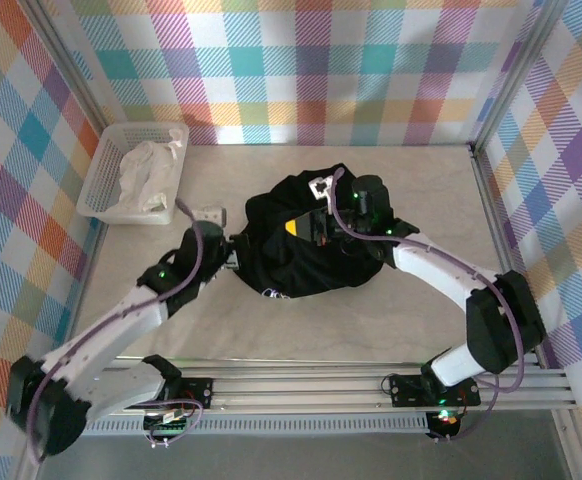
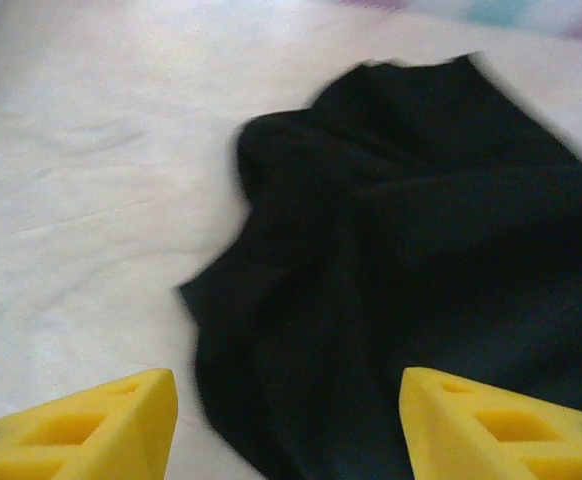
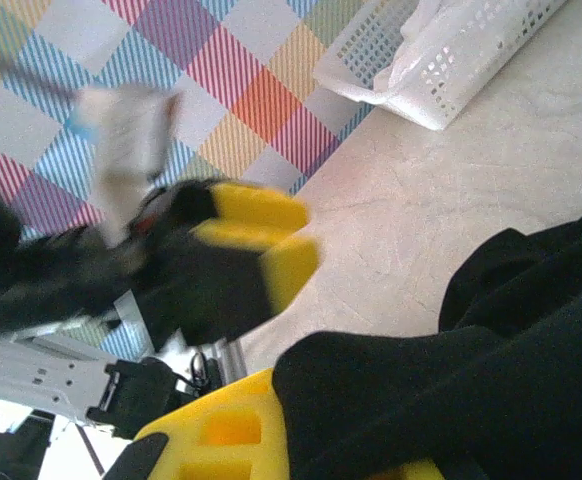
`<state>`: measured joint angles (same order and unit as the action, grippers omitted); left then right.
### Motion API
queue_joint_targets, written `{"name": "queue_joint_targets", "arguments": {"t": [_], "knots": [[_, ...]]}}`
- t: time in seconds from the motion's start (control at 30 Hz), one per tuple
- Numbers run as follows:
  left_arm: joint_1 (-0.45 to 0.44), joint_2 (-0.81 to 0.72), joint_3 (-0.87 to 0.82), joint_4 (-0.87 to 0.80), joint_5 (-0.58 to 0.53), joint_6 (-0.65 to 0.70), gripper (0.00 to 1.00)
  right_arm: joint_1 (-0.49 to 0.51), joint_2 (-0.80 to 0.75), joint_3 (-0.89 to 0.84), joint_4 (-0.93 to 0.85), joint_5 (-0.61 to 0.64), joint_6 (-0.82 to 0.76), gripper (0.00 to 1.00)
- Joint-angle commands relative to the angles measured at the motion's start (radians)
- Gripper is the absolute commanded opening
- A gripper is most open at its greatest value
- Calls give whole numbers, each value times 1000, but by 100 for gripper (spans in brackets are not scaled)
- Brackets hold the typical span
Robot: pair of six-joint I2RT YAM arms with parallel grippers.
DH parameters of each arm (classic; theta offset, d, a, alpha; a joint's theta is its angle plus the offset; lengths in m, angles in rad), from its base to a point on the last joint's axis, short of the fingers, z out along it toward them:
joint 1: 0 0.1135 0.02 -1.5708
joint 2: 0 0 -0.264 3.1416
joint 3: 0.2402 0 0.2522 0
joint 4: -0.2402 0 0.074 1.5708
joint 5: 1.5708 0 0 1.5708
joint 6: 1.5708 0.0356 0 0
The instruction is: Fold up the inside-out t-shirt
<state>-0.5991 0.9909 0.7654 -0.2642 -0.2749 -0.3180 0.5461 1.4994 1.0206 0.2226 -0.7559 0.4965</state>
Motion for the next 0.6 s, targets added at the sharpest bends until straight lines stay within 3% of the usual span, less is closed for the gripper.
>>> {"name": "queue_joint_targets", "arguments": {"t": [0.0,0.1,0.37,0.47,0.57], "knots": [[-57,-46,-81,144,149,-1,61,-11,30,46,1,-62,78,0],[-74,56,-60,240,306,28,60,-16,38,56,-3,-66,81,0],[-80,285,32,352,417,36,56,-34,17,47,-35,-48,71,0],[-80,337,46,379,421,28,49,-37,13,42,-38,-44,70,0],[-80,383,62,407,404,19,31,-43,9,37,-49,-41,62,0]]}}
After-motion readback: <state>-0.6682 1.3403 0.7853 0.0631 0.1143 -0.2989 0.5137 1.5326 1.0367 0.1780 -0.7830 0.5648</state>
